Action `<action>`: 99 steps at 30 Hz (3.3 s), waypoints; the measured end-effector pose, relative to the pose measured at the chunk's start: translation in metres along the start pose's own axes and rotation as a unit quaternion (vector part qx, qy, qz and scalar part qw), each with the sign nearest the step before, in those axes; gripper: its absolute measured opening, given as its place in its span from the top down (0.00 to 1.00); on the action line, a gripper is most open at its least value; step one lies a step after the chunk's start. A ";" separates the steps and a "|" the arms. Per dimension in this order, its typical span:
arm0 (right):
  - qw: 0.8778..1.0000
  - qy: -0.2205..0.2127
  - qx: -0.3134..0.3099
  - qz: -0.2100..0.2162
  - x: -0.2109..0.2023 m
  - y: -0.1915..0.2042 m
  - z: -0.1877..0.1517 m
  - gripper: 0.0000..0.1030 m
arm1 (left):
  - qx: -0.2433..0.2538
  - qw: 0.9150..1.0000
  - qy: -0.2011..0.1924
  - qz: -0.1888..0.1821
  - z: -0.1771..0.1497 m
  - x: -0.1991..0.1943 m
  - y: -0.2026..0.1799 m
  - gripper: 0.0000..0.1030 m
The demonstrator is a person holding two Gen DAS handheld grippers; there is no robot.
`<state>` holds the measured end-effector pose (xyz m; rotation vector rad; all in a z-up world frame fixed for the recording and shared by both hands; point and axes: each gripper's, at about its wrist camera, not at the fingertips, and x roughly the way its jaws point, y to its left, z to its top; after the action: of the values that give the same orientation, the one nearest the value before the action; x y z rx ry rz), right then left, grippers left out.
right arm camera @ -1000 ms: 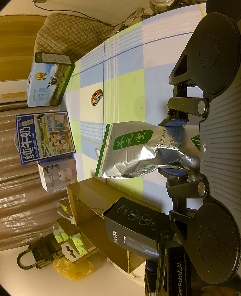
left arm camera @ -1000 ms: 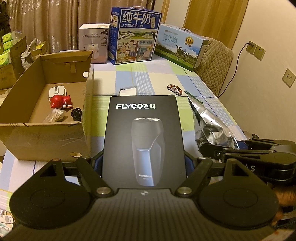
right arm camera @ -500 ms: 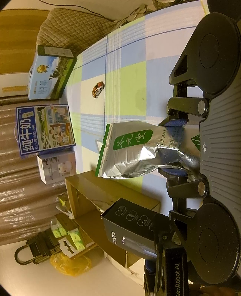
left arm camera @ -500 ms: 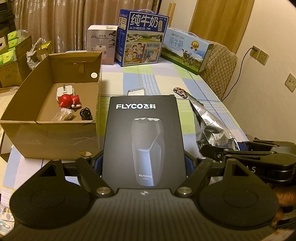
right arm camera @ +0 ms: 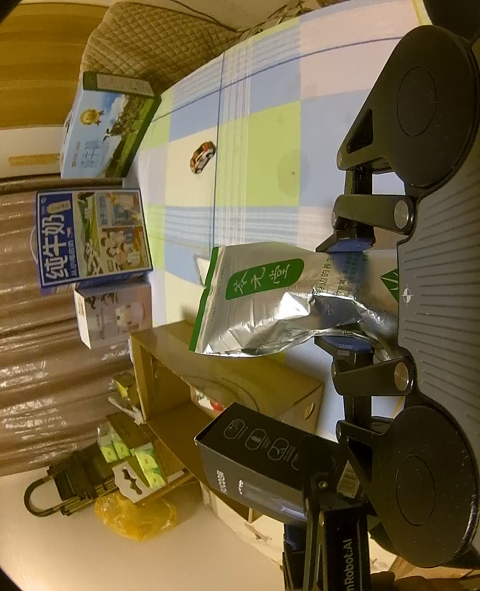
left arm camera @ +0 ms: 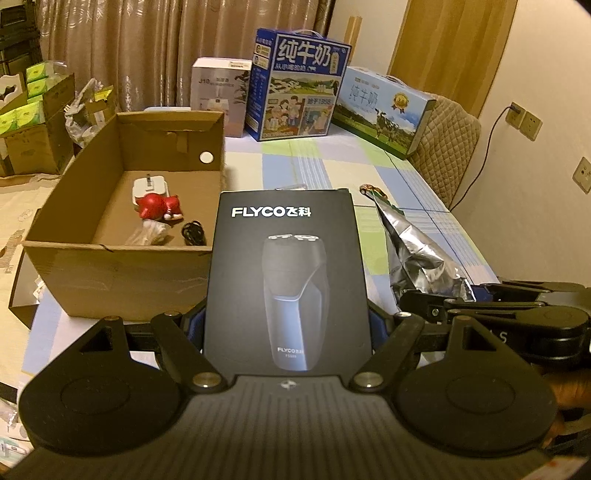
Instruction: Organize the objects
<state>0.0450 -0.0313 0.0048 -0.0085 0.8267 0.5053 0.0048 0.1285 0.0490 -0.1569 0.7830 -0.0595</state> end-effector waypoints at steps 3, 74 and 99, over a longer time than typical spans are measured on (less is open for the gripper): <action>1.000 -0.001 -0.004 0.005 0.004 0.008 0.003 0.61 | -0.002 1.000 -0.005 0.006 0.002 -0.005 0.009 0.26; 0.998 -0.014 0.001 0.065 0.133 0.121 0.123 0.61 | 0.030 0.996 -0.020 0.083 0.109 0.033 0.176 0.26; 0.997 -0.013 0.034 0.068 0.138 0.101 0.124 0.61 | 0.033 0.994 -0.010 0.102 0.118 0.069 0.176 0.17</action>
<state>0.1663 0.1416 0.0116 0.1169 0.8227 0.6046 0.1360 0.3089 0.0549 -0.0149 0.7733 0.1094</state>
